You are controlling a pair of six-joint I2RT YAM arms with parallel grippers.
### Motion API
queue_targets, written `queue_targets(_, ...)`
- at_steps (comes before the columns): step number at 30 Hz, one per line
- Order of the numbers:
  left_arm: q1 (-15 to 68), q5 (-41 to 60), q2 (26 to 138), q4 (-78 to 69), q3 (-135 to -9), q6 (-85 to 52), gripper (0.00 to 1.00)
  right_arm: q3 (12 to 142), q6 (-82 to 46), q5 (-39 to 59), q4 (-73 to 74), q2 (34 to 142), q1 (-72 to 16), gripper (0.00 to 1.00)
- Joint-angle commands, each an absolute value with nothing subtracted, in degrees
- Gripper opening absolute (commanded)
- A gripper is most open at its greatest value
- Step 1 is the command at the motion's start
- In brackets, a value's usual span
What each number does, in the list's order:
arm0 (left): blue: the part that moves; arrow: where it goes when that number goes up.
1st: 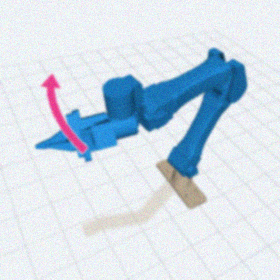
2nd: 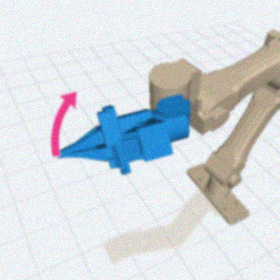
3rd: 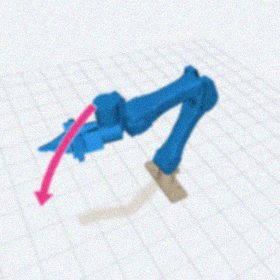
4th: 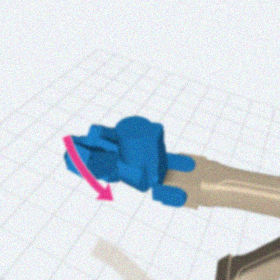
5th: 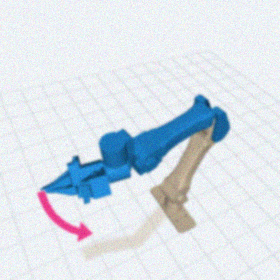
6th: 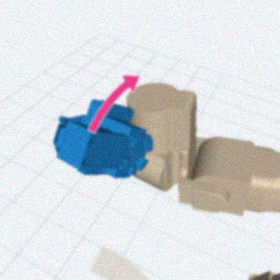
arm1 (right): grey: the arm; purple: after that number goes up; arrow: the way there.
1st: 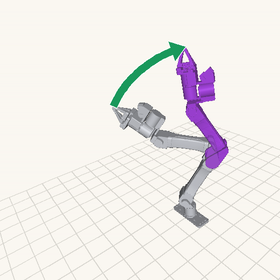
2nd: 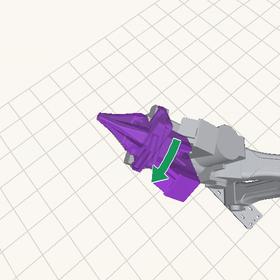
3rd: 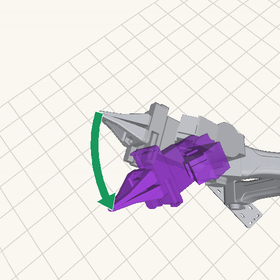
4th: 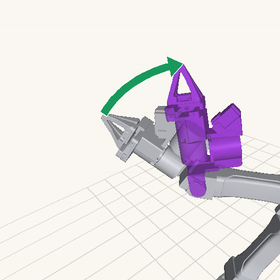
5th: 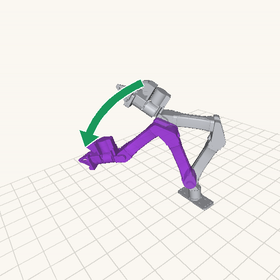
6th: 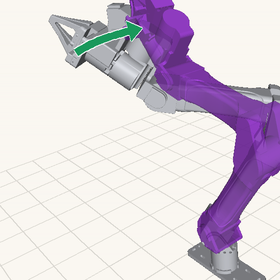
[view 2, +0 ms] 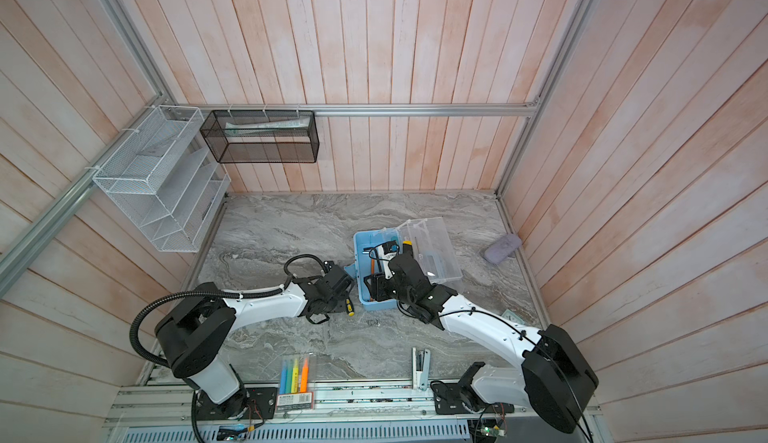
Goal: Pack the tool kit
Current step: 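Lower the left gripper and close it on the yellow-handled screwdriver, then lift the yellow-handled screwdriver with the left gripper over the clear lid tray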
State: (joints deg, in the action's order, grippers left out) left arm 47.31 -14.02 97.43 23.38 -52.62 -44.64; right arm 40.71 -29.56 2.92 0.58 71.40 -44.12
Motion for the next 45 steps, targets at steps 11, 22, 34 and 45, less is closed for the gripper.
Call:
queue_targets(11, 47.4, -15.9, 99.8, 24.5, -53.8, -45.3, 0.25, 39.3, -30.2, 3.9, 2.3, 69.7, -42.9, 0.54)
queue_targets(22, 47.5, -18.2, 95.8, 26.1, -54.0, -44.8, 0.00, 39.6, -30.5, 4.0, 2.6, 69.8, -42.3, 0.54)
queue_targets(34, 47.8, -14.8, 84.6, 27.2, -56.1, -45.0, 0.00, 39.8, -32.4, 6.9, 2.5, 64.2, -37.7, 0.53)
queue_targets(45, 50.1, -5.4, 85.3, 11.6, -64.4, -45.6, 0.00, 40.2, -33.5, 6.0, 0.6, 57.2, -29.4, 0.53)
